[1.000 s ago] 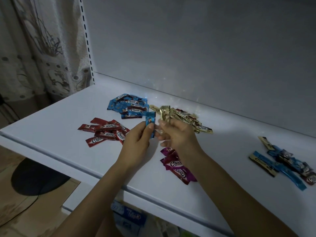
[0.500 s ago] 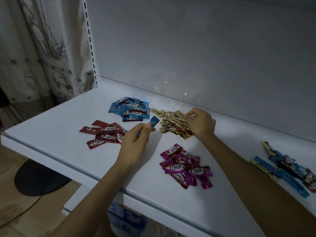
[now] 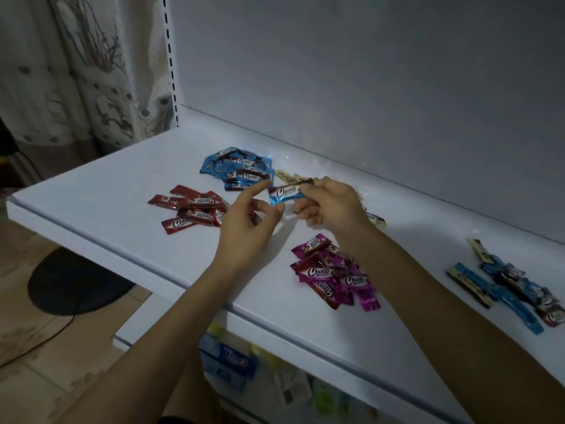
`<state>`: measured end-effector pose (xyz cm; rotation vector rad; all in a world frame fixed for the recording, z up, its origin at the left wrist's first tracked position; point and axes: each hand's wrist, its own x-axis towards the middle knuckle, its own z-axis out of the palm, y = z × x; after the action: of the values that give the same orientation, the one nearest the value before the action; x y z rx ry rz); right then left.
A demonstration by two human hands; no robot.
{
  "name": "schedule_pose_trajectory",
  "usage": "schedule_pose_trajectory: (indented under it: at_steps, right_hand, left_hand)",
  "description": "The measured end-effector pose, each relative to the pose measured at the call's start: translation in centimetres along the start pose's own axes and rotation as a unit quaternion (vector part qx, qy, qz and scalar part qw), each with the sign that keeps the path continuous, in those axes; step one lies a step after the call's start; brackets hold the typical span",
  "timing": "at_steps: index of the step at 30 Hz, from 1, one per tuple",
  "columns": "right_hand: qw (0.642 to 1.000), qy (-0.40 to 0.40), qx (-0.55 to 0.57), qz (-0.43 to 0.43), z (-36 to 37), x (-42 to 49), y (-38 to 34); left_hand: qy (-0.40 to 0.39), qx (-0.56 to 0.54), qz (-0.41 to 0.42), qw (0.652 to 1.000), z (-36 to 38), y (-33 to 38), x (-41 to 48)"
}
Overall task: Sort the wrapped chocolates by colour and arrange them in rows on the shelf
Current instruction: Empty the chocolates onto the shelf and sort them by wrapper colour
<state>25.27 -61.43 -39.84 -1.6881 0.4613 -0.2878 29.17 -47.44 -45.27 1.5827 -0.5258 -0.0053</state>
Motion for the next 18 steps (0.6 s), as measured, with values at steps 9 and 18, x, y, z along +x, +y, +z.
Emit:
schedule_pose_trajectory:
  at_steps: [9, 18]
  right_hand:
    - [0.994, -0.003, 0.087, 0.059, 5.5, 6.4, -3.0]
    - [0.993, -0.012, -0.094, -0.074, 3.0, 0.8, -0.2]
  left_hand:
    - [0.055, -0.102, -0.061, 0.991, 0.2, 0.3, 0.5]
    - [0.03, -0.295, -0.147, 0.944, -0.9, 1.4, 1.1]
